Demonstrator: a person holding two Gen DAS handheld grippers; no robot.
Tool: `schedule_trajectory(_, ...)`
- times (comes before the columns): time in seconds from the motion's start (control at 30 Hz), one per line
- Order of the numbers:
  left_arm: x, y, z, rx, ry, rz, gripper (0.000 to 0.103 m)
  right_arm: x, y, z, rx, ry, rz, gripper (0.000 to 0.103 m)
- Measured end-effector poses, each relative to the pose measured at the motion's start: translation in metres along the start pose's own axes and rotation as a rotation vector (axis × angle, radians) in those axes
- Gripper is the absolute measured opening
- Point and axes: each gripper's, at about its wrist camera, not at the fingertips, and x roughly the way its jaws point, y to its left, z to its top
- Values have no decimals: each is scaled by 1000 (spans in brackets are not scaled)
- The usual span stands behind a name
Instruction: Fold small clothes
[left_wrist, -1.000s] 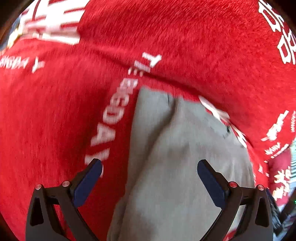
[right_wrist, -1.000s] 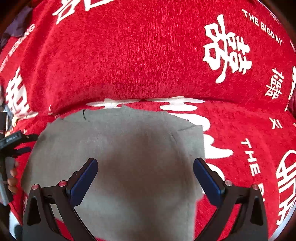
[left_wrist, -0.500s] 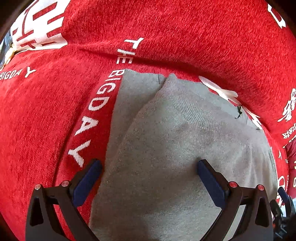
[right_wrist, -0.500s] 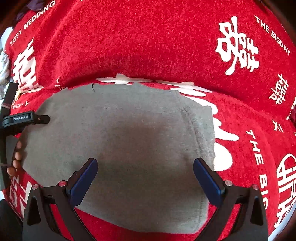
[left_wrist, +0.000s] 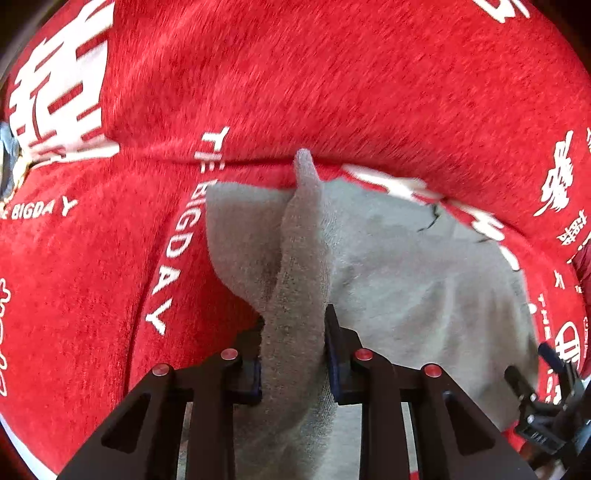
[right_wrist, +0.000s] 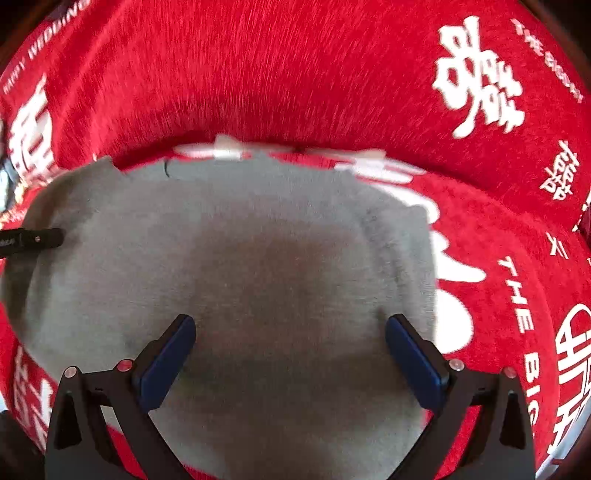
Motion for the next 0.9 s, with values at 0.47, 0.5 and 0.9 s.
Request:
schedule_trajectory(0.47,-47,-167,33,191,21,77,25,-23,-78,-25,110,-36,20,103)
schedule_trajectory(0.5,-46,-188,31,217,26,77,25,-23,-80,-25,112,-38,31,103)
schedule_trajectory(0.9,21,-318,-7,375,141,79,25,11,-93,-25,77,-35,123,101)
